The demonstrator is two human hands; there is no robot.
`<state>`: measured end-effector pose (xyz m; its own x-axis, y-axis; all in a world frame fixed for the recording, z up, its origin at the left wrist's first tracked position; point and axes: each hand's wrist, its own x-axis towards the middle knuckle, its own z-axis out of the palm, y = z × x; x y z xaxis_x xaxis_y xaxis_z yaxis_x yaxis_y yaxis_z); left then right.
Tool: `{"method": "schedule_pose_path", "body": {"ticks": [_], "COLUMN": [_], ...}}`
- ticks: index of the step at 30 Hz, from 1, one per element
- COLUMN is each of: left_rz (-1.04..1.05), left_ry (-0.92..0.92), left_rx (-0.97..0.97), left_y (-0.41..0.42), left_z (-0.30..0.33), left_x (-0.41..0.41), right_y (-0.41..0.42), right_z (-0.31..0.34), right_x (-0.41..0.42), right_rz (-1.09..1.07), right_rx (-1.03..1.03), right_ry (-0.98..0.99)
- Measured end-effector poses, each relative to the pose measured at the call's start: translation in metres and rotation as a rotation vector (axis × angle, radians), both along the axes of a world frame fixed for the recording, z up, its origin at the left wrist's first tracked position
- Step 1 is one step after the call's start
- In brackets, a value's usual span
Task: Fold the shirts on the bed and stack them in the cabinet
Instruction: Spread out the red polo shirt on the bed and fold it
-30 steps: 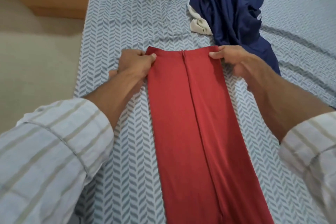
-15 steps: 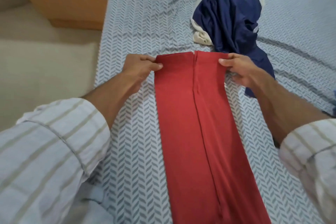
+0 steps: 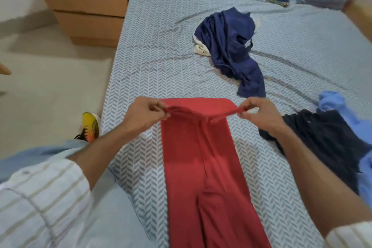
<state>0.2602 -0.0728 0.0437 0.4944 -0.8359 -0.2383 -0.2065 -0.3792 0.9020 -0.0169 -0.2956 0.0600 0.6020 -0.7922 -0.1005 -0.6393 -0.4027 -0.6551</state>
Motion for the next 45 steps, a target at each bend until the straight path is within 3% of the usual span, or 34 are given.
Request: {"method": "schedule_pose_path", "body": {"ticks": [7,9,14,21,27,30,39,42,45], "left_rz": [-0.032,0.054,0.393,0.456,0.563,0.608,0.624,0.588,0.491], "left_ry": [0.213,0.305,0.658,0.867,1.148,1.292,1.404,1.278,1.01], "left_rx": [0.186,0.215,0.181,0.228,0.025,-0.027,-0.013,0.102,0.315], "left_y": [0.06,0.061,0.046,0.038,0.032,0.034,0.037,0.042,0.053], "left_z": [-0.045,-0.051,-0.048,-0.043,-0.038,-0.036,-0.04,-0.043,-0.041], "left_x": [-0.059,-0.066,-0.078,-0.098,-0.101,-0.109,-0.138,-0.14,-0.135], "right_y": [0.065,0.072,0.071,0.055,0.068,0.081,0.101,0.099,0.095], "right_z": [-0.062,-0.072,-0.057,-0.051,-0.037,-0.045,-0.06,-0.06,-0.057], "right_x": [-0.062,-0.069,-0.053,-0.024,-0.024,-0.025,-0.026,-0.033,-0.043], "right_rz": [-0.034,-0.092,-0.336,-0.501,-0.581,-0.631,-0.665,-0.631,-0.543], "right_rx": [0.099,0.194,0.601,0.867,1.265,1.411,1.355,1.229,1.022], "right_ry": [0.11,0.122,-0.204,-0.084,-0.563,-0.66,-0.58,-0.411,-0.134]}}
